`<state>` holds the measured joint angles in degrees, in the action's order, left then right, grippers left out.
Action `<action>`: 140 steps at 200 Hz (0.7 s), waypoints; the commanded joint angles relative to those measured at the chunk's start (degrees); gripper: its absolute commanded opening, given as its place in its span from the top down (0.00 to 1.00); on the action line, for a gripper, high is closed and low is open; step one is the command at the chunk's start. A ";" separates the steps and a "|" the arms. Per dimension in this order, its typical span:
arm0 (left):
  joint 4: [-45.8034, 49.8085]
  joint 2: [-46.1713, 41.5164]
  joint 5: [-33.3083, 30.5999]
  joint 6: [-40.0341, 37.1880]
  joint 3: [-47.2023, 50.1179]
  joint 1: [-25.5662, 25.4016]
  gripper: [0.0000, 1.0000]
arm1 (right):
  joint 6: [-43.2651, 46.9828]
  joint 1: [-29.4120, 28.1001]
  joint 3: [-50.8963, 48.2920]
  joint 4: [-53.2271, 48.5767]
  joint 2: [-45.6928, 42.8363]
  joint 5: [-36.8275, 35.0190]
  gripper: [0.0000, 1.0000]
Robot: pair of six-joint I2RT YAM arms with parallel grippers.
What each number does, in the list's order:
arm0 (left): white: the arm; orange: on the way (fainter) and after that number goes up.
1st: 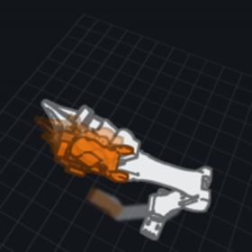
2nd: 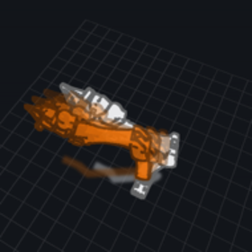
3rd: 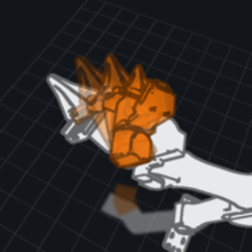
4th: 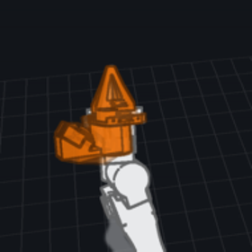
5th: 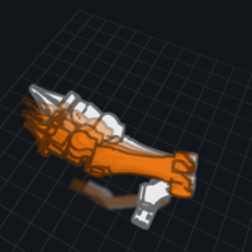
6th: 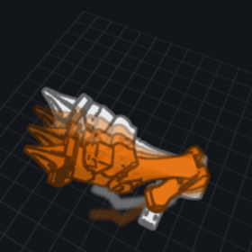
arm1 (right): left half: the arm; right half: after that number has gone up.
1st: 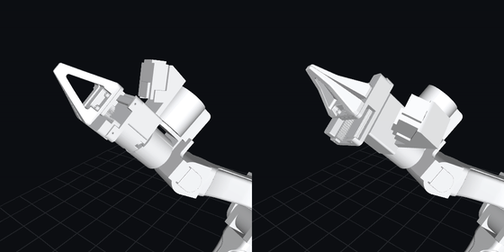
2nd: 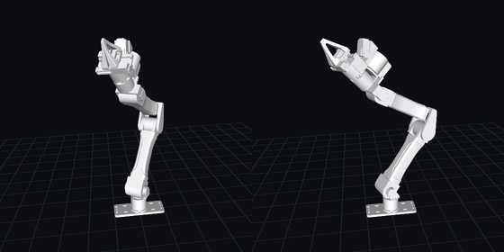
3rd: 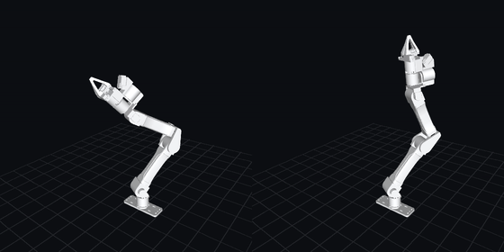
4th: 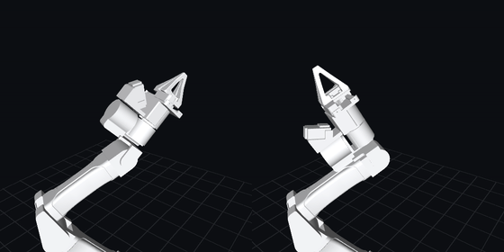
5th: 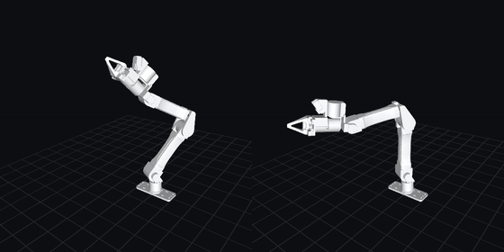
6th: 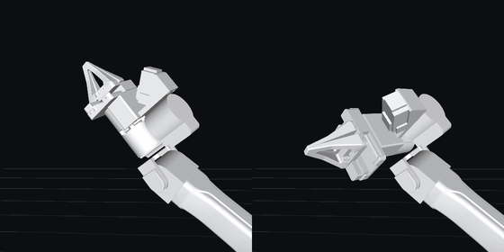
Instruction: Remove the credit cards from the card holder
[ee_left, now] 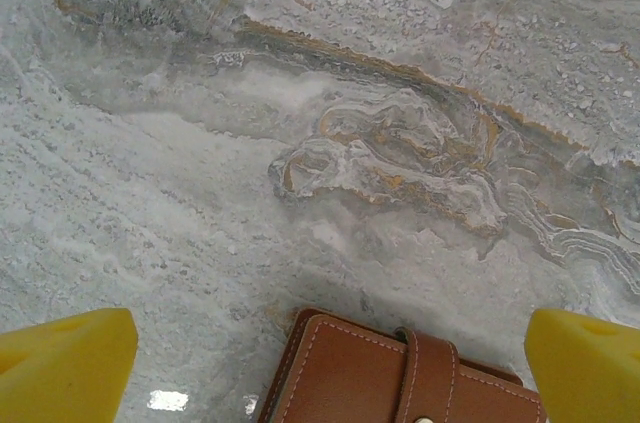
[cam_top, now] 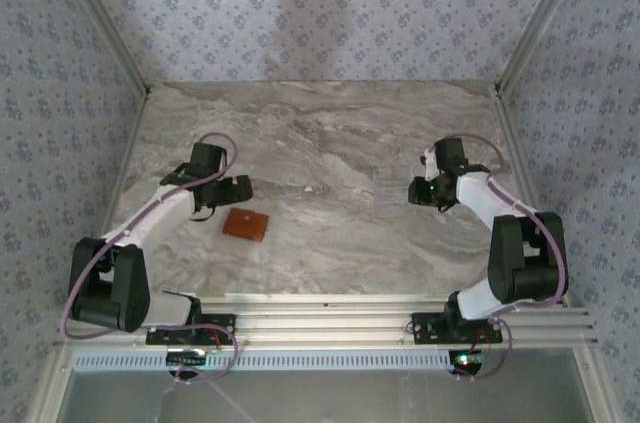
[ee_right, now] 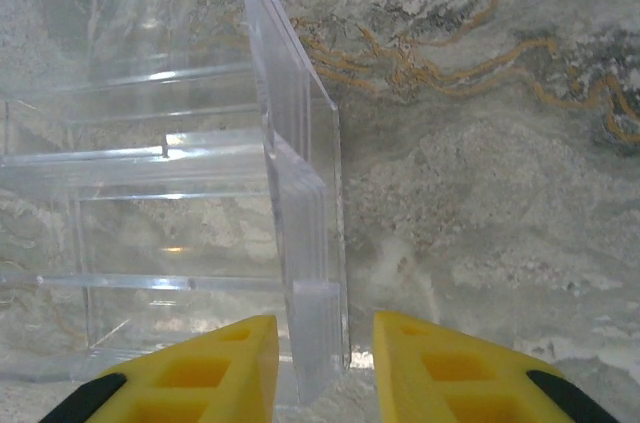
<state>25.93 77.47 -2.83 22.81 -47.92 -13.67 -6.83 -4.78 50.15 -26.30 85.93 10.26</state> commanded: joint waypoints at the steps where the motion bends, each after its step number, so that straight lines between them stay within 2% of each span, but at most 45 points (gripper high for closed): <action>1: 2.80 1.55 1.24 1.57 -1.03 -0.14 0.01 | 1.51 -0.41 2.20 -0.25 1.63 -0.42 0.70; 57: 4.17 5.13 2.53 3.21 -0.43 0.16 0.01 | 2.00 -1.28 2.94 -0.06 3.42 -1.03 0.76; 140: 4.04 9.26 10.16 2.40 0.28 -0.29 0.06 | -0.29 -6.03 5.77 -2.08 3.54 -6.14 0.88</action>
<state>28.56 85.65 3.57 25.15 -47.94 -13.63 -5.23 -8.84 53.08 -26.59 89.30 6.83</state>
